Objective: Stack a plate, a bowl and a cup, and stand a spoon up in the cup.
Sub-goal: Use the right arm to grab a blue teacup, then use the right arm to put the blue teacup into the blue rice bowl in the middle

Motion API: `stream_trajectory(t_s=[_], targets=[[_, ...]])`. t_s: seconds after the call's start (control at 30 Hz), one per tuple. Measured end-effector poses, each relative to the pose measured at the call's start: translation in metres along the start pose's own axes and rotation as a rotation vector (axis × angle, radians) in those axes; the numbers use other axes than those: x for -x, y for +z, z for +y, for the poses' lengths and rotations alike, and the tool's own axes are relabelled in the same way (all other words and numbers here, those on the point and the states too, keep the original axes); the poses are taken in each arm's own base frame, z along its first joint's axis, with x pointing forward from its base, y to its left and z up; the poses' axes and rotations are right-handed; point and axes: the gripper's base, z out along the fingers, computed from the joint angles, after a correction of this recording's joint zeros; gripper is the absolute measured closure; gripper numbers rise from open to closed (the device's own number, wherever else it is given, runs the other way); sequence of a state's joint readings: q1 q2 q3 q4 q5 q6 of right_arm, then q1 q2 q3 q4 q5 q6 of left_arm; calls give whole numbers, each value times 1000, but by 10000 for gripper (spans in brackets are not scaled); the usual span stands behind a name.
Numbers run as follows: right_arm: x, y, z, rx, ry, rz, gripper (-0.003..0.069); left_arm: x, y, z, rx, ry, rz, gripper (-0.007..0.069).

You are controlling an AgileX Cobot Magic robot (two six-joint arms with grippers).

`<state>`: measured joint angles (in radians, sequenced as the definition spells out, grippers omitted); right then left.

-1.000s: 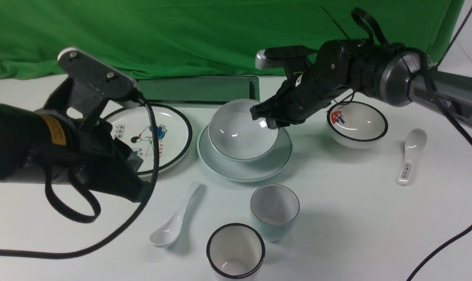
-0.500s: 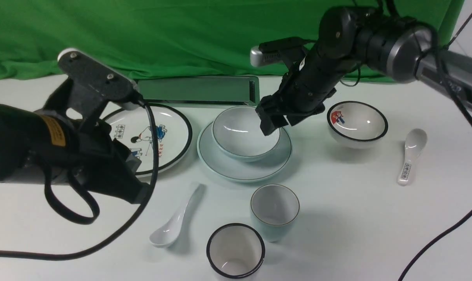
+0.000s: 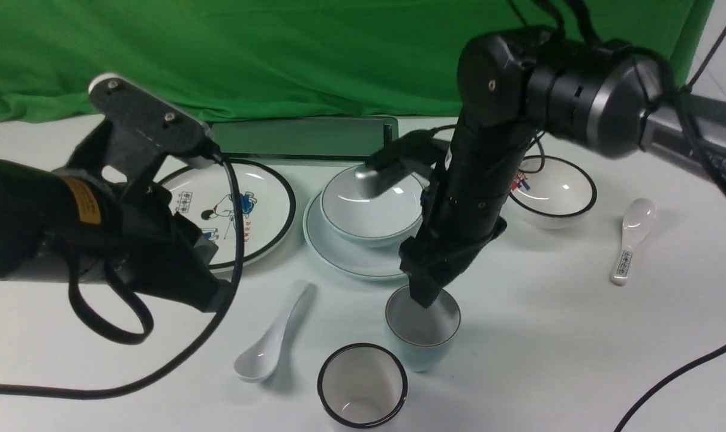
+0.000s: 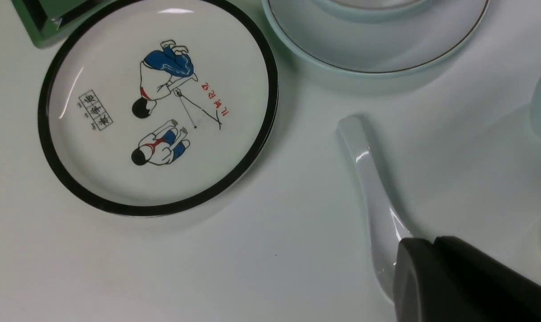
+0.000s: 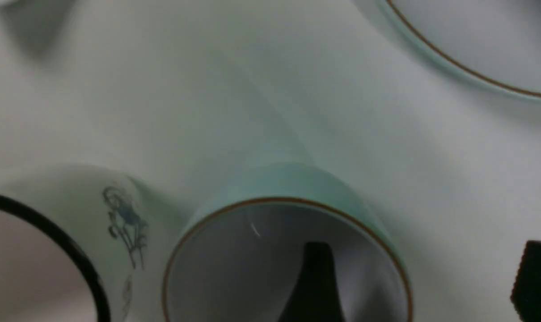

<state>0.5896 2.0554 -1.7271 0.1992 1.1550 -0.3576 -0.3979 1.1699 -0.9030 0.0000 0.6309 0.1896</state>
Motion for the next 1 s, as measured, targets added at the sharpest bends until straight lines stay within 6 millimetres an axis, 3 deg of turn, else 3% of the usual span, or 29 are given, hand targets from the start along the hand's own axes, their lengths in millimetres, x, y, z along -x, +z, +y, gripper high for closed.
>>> stream_trajectory(t_s=[0.17,0.23,0.27,0.3,0.37,0.43,0.57,0.6,0.63,0.7,0.8,0.9,1.0], targets=[[-3,15,9,-12,-32,20,90,0,0,0,0,0,-1,653],[-2,19,12,-21,-43,13,149,1,0,0,1,0,-7,653],[-1,19,12,-29,-48,7,217,1,0,0,2,0,-13,653],[-1,19,12,-29,-49,6,231,1,0,0,2,0,-13,653],[-1,17,10,-46,-55,0,452,2,0,0,4,0,-22,653],[-1,11,10,-59,-60,-7,571,2,0,0,5,0,-24,653],[6,-23,4,-119,-72,-76,586,2,0,0,5,0,-24,653],[12,-43,2,-148,-73,-139,586,2,0,0,5,0,-25,653],[11,-43,2,-150,-73,-139,586,2,0,0,5,0,-25,653],[25,-78,-4,-207,-72,-285,586,3,0,1,6,0,-33,653],[38,-103,-12,-254,-46,-420,586,4,0,1,9,-1,-45,653],[50,-103,-20,-271,-13,-482,586,4,0,1,9,-1,-45,653],[63,-77,-34,-266,38,-491,586,4,0,1,9,-1,-45,653]])
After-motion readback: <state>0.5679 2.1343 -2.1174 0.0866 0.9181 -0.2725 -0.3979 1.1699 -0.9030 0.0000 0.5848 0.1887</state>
